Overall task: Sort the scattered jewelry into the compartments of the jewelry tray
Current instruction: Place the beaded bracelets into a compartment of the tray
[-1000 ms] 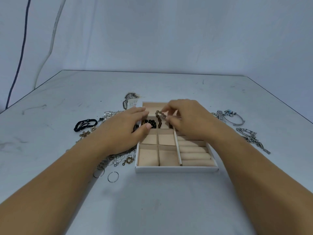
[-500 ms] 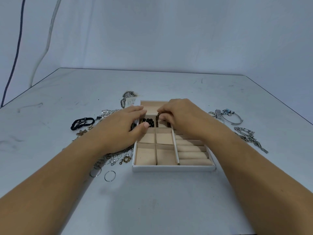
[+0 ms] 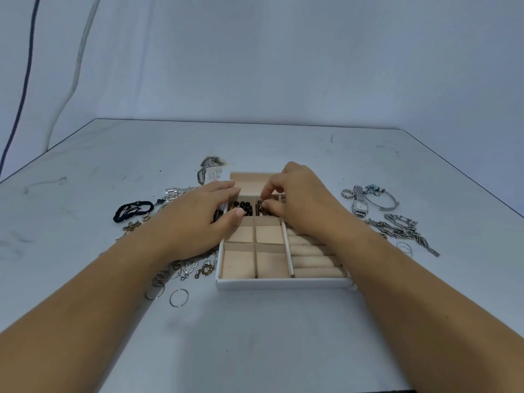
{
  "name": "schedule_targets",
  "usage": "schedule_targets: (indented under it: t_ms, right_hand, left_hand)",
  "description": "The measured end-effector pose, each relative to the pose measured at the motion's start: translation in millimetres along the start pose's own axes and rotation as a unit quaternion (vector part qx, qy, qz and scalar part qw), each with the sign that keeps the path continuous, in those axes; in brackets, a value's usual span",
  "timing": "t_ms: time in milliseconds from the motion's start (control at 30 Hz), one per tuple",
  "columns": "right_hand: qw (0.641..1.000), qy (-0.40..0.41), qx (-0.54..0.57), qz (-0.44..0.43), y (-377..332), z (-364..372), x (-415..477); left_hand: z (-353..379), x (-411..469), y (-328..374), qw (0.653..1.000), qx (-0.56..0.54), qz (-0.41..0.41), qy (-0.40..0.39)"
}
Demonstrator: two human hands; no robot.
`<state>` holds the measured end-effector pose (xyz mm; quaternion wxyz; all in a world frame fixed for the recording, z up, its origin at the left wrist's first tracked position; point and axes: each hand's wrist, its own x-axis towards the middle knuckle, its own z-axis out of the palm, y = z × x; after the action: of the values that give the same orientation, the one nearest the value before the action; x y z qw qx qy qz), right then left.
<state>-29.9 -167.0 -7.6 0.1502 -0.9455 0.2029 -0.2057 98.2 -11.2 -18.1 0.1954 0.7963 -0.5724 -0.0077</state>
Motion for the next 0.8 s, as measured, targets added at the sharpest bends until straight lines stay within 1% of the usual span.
schedule_targets:
  t_ms: [167, 267, 300, 400, 533, 633, 800]
  right_hand:
    - [0.999, 0.018, 0.028, 0.041, 3.2, -7.2, -3.3]
    - [0.997, -0.033, 0.059, 0.046, 15.9, -34.8, -5.6]
    - [0.996, -0.049, 0.044, 0.056, 24.3, -46.5, -5.7]
    - [0.992, -0.075, -0.049, 0.092, 56.0, -78.7, -6.1]
    - [0.977, -0.107, -0.136, 0.126, 99.3, -96.7, -10.0]
    - [0.969, -0.126, -0.147, 0.151, 117.7, -93.6, -13.3]
    - [0.966, -0.143, -0.119, 0.179, 130.7, -86.0, -17.0]
  left_hand:
    - [-1.5, -0.6, 2.4, 1.000, 0.000, -0.005, -0.003]
    - [-4.2, -2.1, 8.1, 1.000, -0.005, 0.002, -0.001]
    - [-5.5, -2.6, 12.0, 1.000, -0.008, 0.005, 0.003]
    - [-8.7, -2.0, 32.3, 0.999, -0.015, 0.034, 0.010]
    - [-4.7, 4.4, 63.1, 0.997, -0.032, 0.064, -0.029]
    - [1.3, 8.2, 76.3, 0.996, -0.038, 0.049, -0.057]
    - [9.5, 11.2, 83.6, 0.998, -0.022, 0.033, -0.057]
